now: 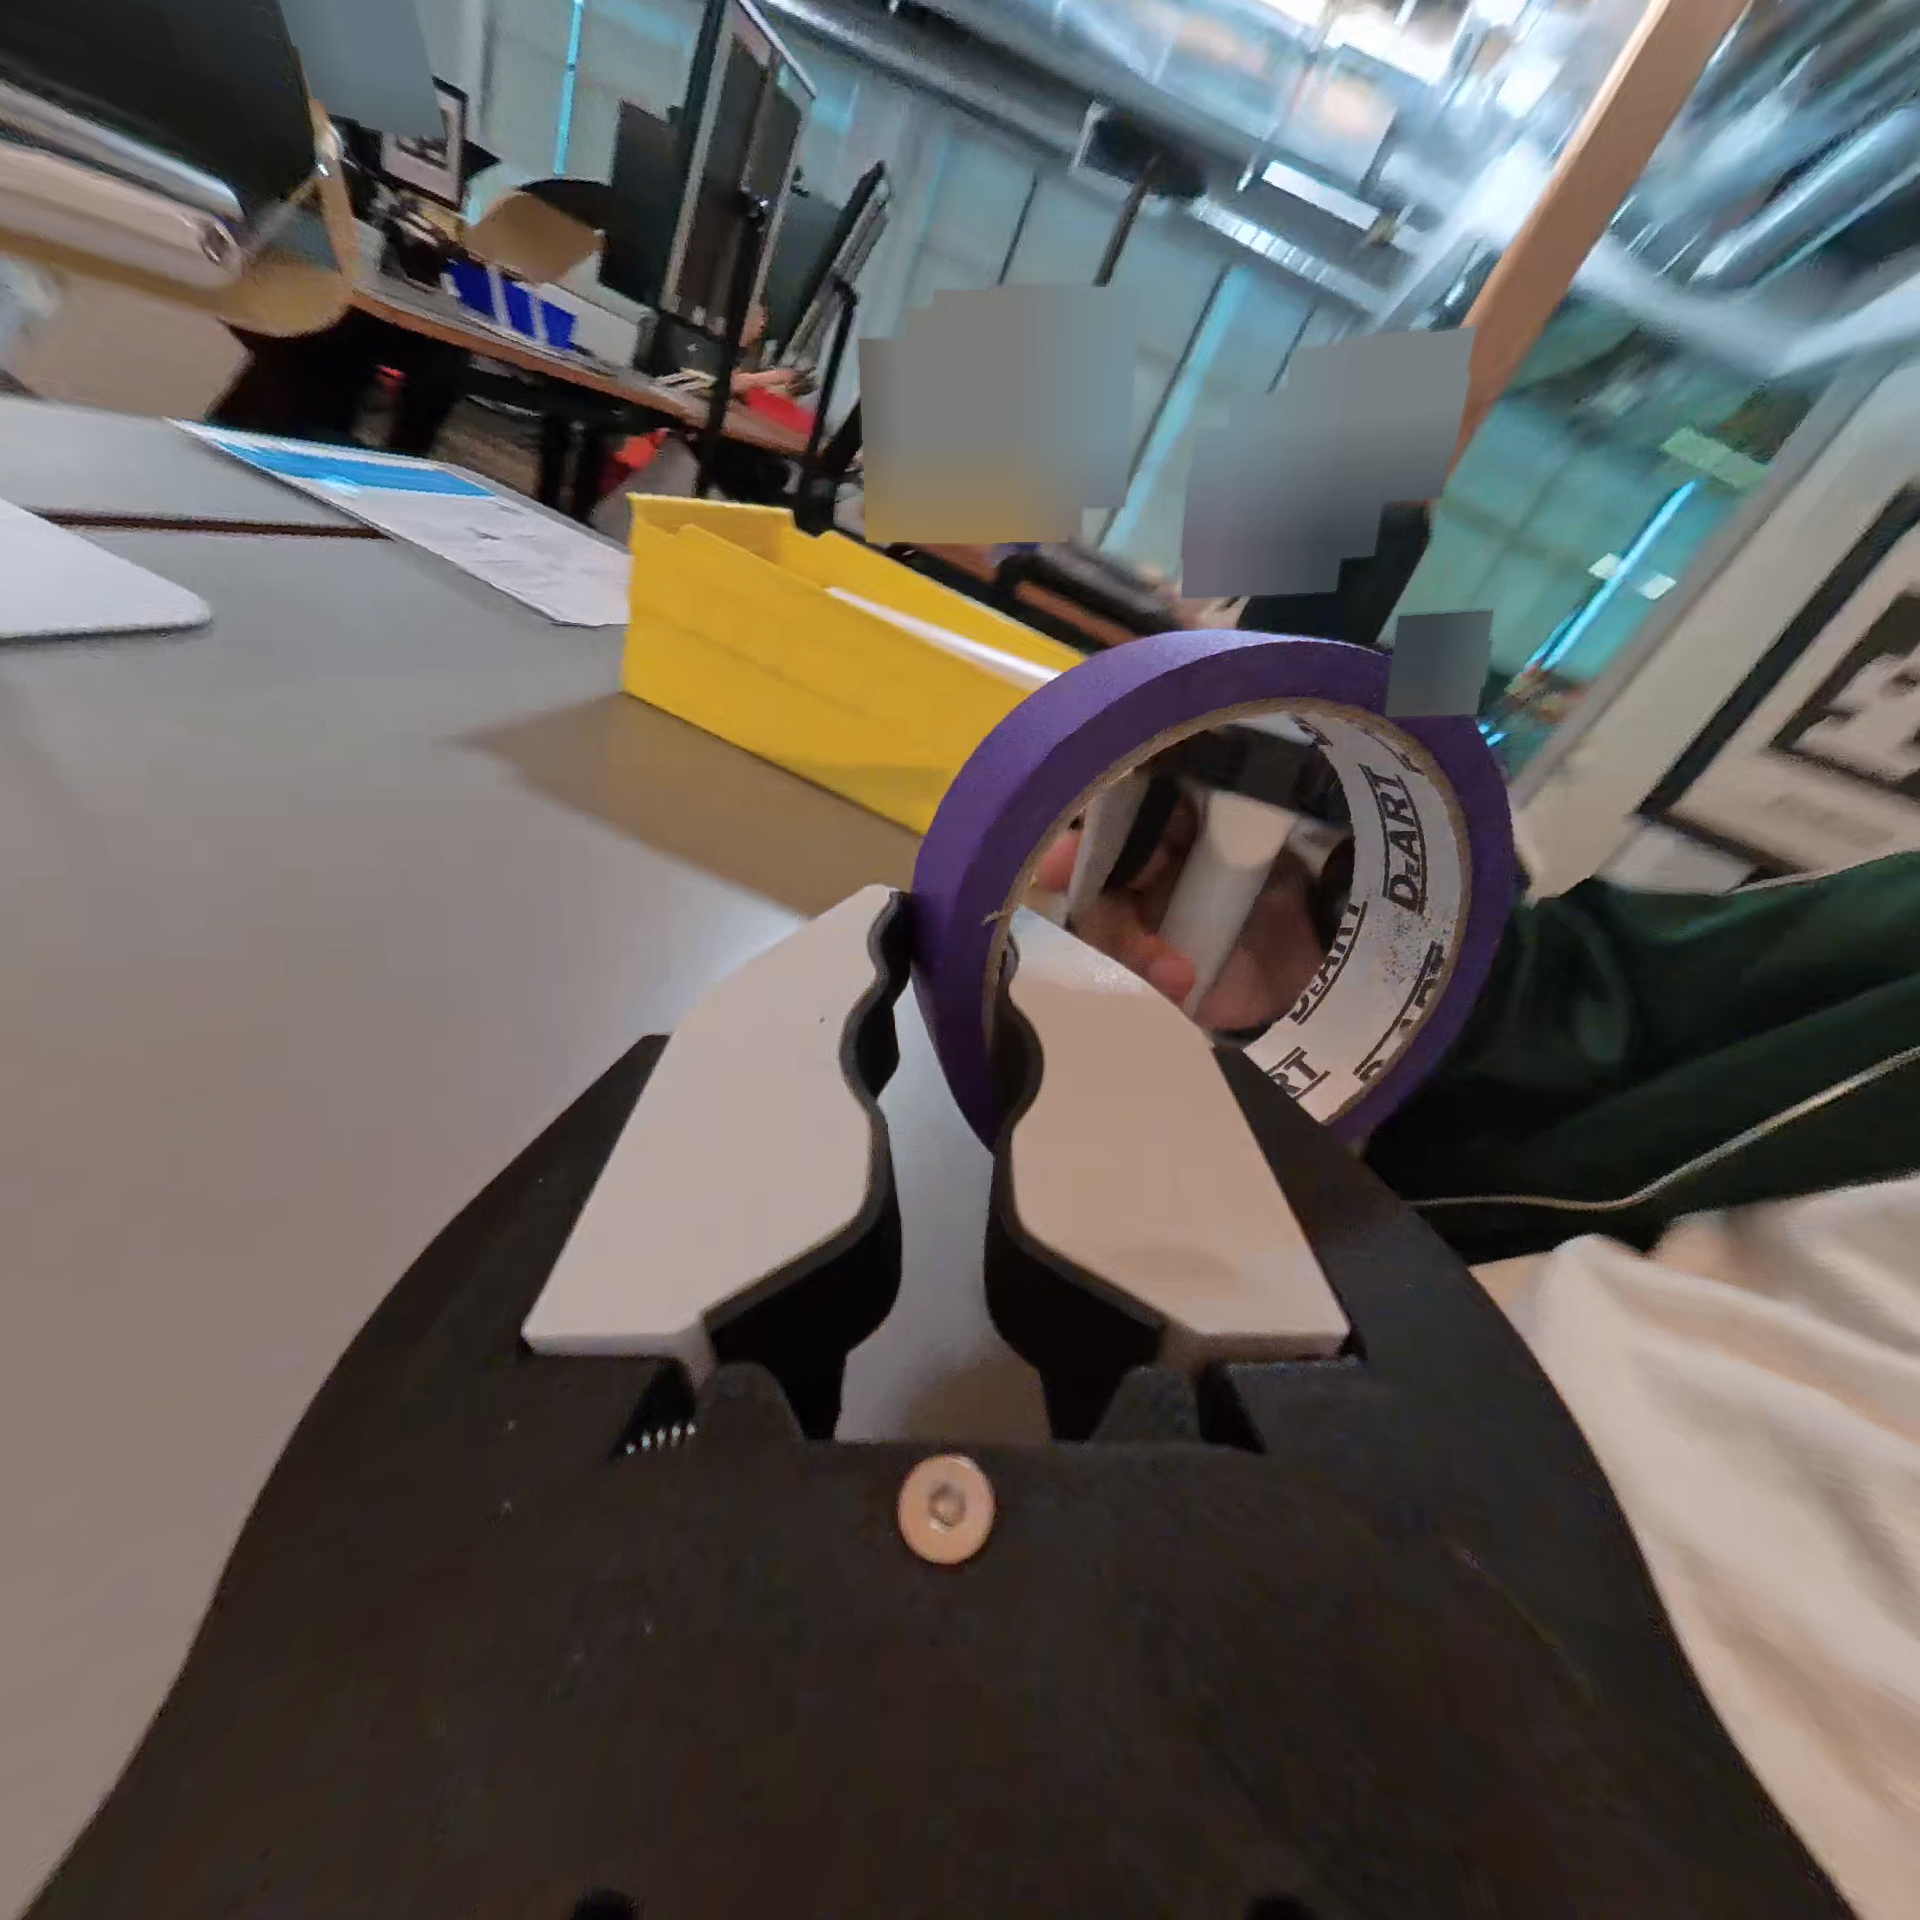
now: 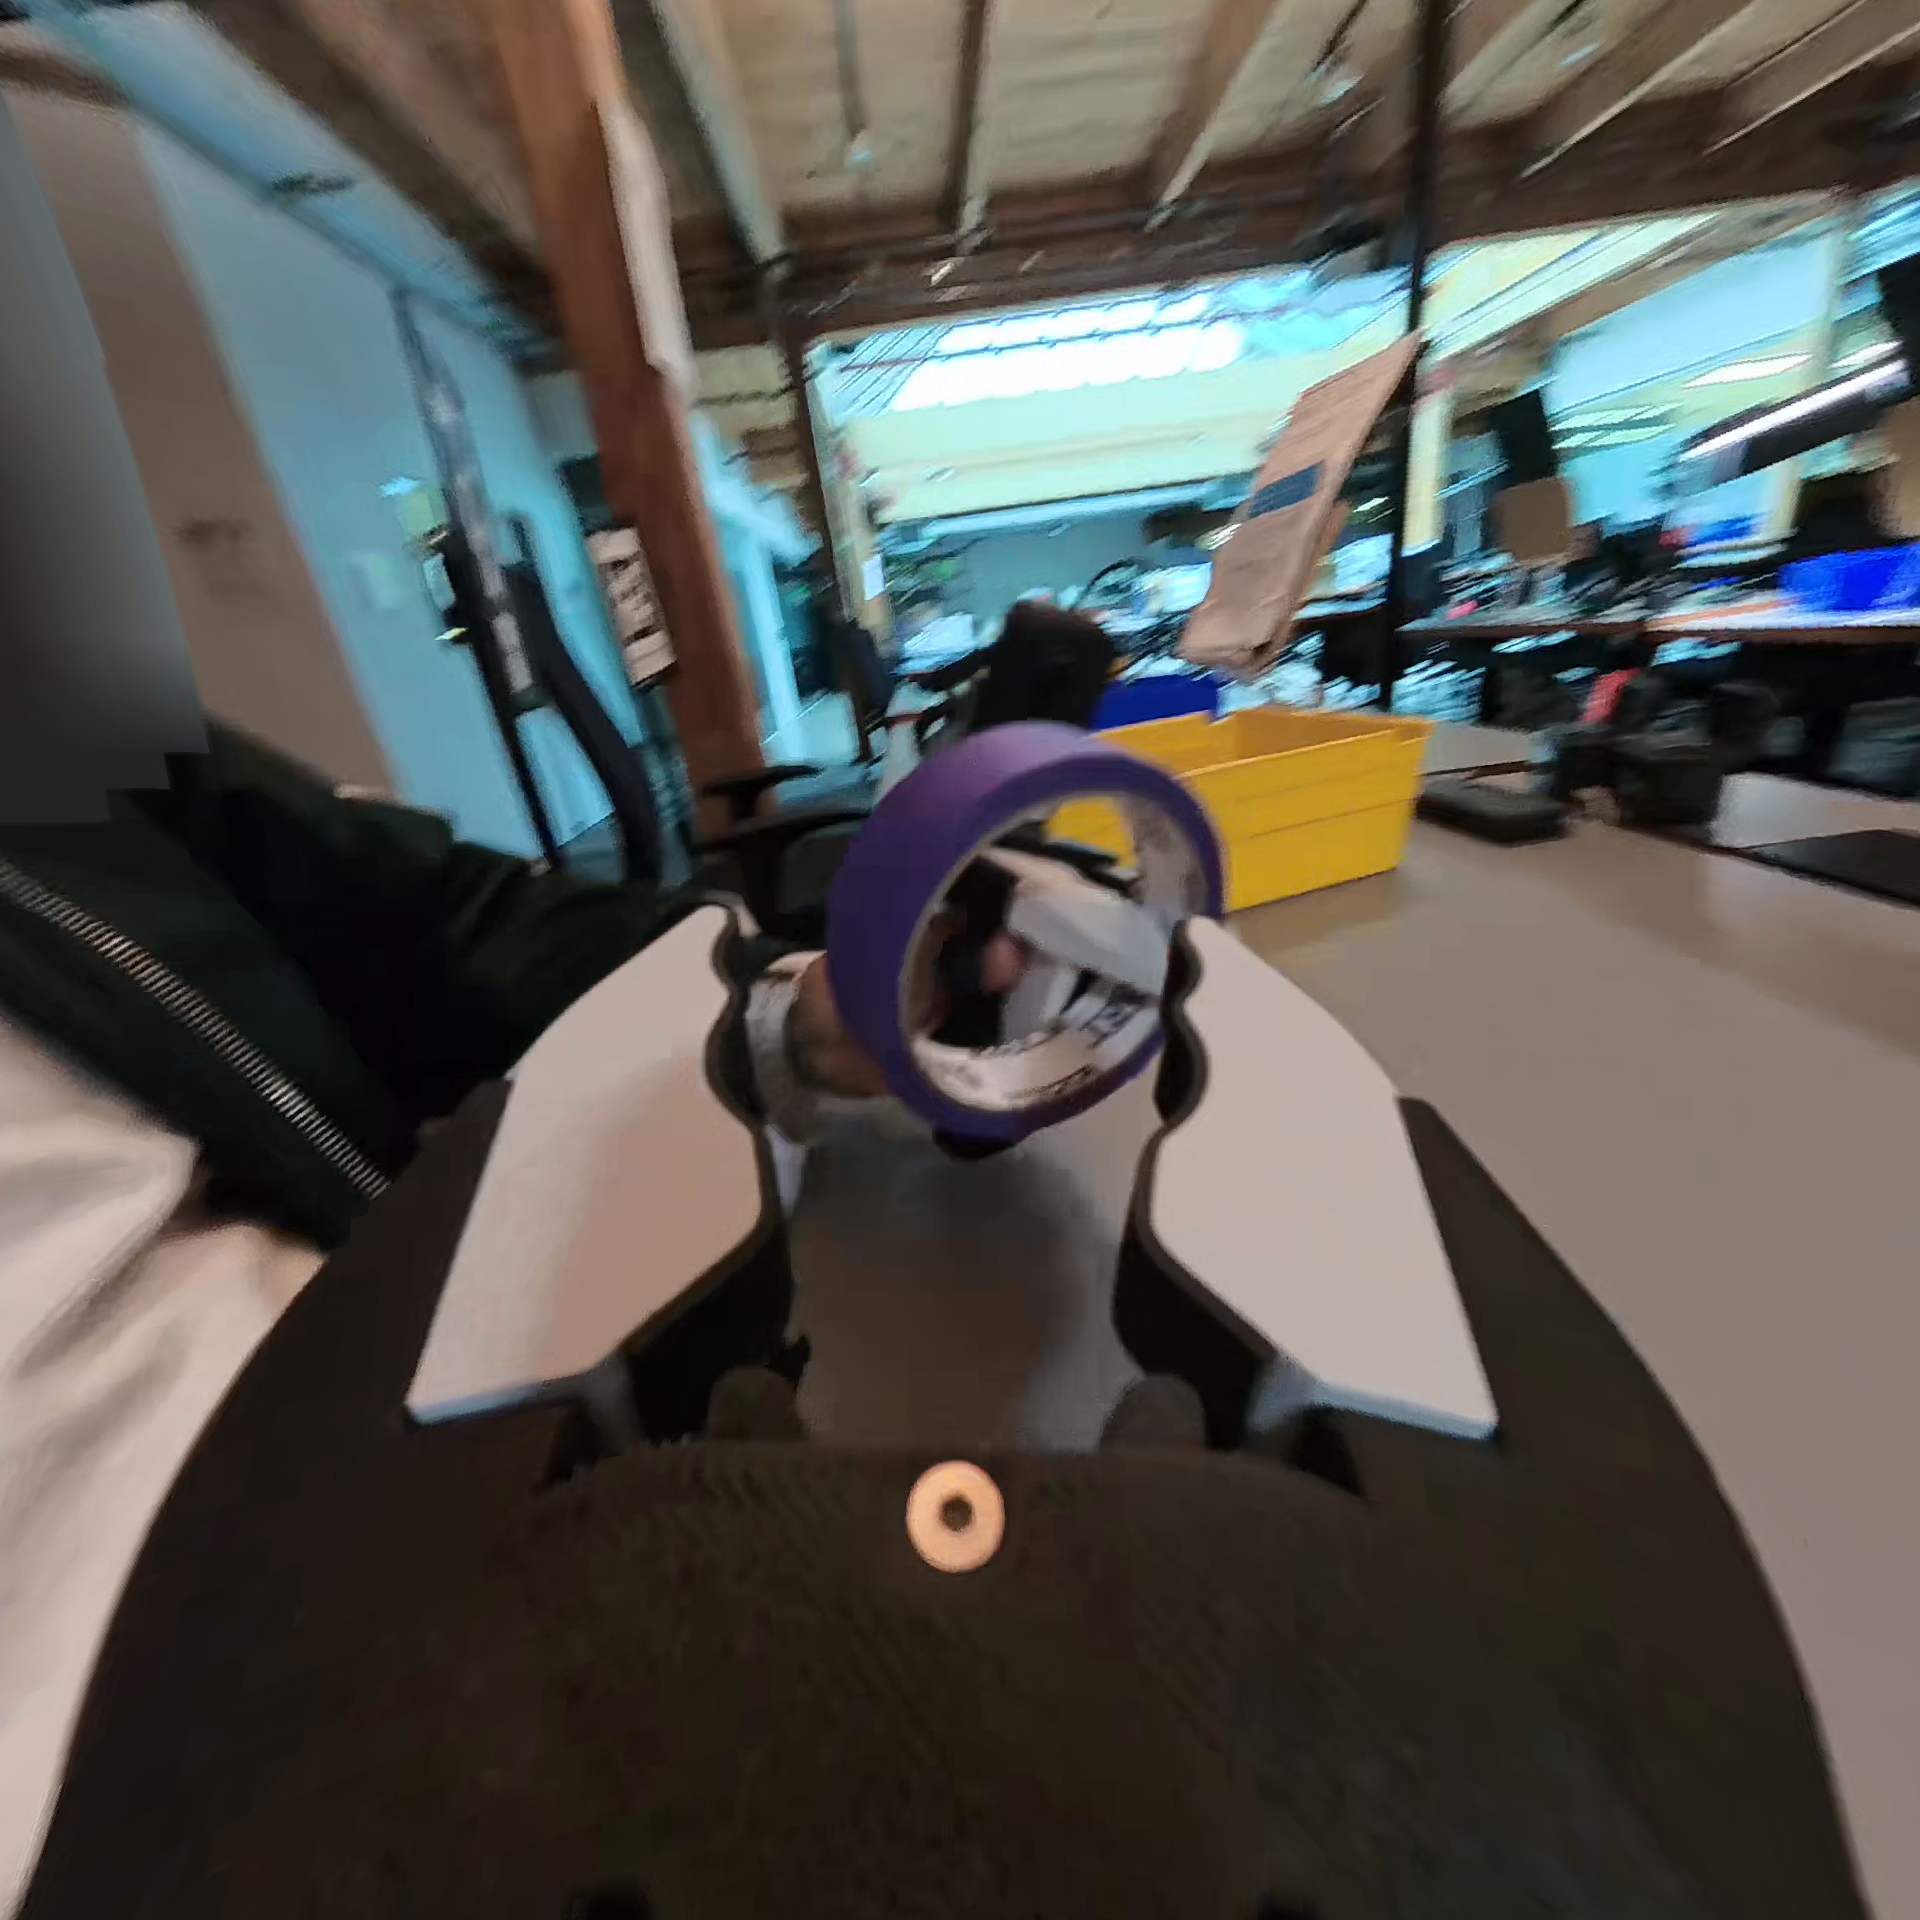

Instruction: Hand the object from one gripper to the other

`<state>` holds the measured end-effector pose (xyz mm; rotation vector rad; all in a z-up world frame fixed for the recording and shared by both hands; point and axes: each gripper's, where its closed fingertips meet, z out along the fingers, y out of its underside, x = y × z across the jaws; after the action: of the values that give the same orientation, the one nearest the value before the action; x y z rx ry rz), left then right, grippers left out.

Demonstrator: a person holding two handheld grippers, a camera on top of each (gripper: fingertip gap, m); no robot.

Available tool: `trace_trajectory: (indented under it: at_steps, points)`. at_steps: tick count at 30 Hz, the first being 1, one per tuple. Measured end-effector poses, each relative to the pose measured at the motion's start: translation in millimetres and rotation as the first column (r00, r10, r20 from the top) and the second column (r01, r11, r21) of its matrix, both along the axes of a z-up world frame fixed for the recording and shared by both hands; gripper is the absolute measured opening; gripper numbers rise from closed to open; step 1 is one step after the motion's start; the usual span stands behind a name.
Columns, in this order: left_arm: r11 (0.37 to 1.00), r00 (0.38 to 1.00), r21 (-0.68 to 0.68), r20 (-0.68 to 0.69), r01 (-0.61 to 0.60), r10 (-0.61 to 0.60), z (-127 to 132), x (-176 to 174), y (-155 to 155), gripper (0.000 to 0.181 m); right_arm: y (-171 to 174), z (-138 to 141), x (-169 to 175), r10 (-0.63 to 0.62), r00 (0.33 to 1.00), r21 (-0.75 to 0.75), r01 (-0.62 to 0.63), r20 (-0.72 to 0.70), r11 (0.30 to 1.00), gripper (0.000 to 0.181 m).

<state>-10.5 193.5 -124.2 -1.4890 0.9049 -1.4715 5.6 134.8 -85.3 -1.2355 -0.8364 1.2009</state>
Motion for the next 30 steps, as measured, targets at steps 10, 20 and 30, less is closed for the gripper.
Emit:
trace_trajectory:
  at_steps: [10,20,30]
  points:
    - [0.988,0.988,-0.066,0.088,0.137,-0.131,4.0,14.4,-25.2,0.012,-37.9,-21.8,-37.8,0.119,0.982,0.156,-0.142,0.15,0.977,0.033]
    - [0.984,0.982,-0.055,0.1,0.169,-0.163,3.0,22.5,-33.5,0.029,-47.0,-19.1,-40.2,0.119,0.977,0.22,-0.157,0.176,0.963,0.01]
    - [0.994,0.966,-0.09,0.256,0.06,-0.035,25.2,-2.0,-8.7,0.05,-19.7,-19.5,-22.9,0.016,0.987,0.17,-0.044,0.162,0.984,0.01]
